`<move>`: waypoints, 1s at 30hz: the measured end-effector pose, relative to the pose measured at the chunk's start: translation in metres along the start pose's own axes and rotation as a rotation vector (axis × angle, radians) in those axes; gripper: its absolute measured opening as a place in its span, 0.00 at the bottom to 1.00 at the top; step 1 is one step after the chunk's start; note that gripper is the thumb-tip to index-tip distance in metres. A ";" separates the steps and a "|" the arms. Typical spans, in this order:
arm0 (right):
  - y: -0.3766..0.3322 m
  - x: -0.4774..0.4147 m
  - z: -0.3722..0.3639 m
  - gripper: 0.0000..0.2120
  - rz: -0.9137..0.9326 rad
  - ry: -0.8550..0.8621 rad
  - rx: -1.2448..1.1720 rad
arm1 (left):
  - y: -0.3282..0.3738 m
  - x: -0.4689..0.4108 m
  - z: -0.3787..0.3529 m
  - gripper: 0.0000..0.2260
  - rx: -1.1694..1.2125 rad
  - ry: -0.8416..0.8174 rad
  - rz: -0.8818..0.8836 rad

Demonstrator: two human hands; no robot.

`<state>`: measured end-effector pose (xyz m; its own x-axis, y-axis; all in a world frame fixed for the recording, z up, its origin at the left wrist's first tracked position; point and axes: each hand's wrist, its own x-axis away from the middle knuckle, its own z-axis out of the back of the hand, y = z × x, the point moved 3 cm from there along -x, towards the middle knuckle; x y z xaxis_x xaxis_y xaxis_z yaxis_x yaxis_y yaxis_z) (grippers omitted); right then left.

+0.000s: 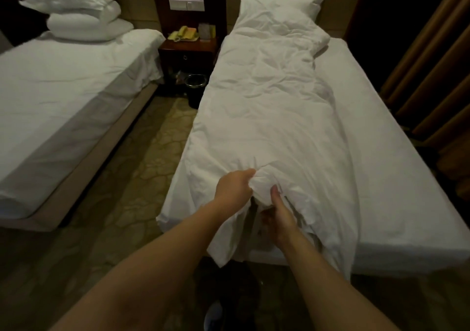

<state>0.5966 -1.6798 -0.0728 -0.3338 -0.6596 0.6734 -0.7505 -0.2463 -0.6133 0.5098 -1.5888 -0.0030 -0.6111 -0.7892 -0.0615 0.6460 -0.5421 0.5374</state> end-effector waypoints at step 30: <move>0.156 -0.024 0.002 0.28 -0.185 0.444 -0.184 | -0.213 0.165 -0.128 0.23 -0.097 -0.688 0.466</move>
<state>0.4879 -1.7039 -0.1853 -0.3657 -0.2421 0.8987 -0.8945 -0.1755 -0.4113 0.3297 -1.6406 -0.2354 -0.3944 -0.6035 0.6930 0.9189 -0.2513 0.3041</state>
